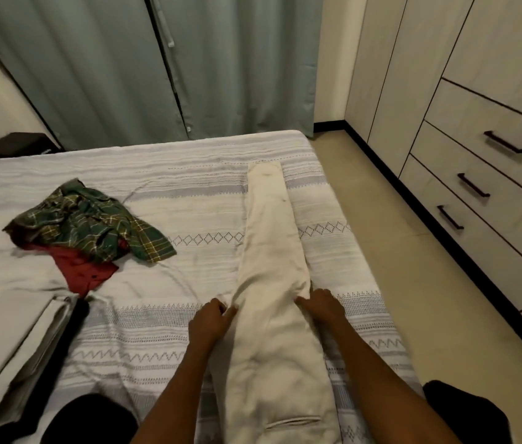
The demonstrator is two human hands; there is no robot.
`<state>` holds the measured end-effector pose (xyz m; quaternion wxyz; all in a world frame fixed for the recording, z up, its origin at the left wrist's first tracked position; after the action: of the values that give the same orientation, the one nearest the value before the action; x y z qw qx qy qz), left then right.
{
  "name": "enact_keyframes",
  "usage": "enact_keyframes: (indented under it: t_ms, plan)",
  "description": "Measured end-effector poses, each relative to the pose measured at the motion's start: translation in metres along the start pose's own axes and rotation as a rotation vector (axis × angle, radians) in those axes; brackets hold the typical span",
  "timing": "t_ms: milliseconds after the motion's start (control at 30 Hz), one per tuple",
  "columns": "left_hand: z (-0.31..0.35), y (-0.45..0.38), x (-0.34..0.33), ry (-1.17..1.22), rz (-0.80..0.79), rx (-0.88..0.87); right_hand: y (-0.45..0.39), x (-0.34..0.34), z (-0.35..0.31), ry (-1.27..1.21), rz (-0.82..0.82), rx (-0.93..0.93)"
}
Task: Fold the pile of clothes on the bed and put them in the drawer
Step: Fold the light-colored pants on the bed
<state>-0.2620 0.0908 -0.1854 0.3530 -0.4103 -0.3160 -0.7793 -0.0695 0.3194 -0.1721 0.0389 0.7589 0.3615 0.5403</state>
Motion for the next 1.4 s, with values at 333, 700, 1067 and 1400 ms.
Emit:
enact_keyframes:
  t_ms: [333,700,1067,1400]
  plan:
    - [-0.032,0.075,-0.008,0.035,0.081,0.149,0.077,-0.040,0.033,0.003,0.204,-0.004]
    - [-0.039,0.097,-0.005,0.288,0.032,0.334,0.124,-0.053,0.054,-0.093,0.303,0.039]
    - [-0.033,0.126,0.002,0.361,0.272,0.348,0.140,-0.060,0.069,-0.194,0.428,-0.020]
    - [0.027,0.085,-0.014,-0.107,0.334,-0.514,0.089,-0.079,-0.008,0.212,0.301,0.644]
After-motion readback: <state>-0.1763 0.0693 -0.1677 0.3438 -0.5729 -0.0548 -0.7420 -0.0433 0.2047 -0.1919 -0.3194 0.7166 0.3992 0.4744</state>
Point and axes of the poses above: each hand's wrist, its own y-axis away from the middle knuckle, its own x-axis out of the back of the hand, z = x × y, the point moved 3 cm from there along -y, towards the middle knuckle, and after that the axes turned 3 degrees about z, right-handed, at the moved point
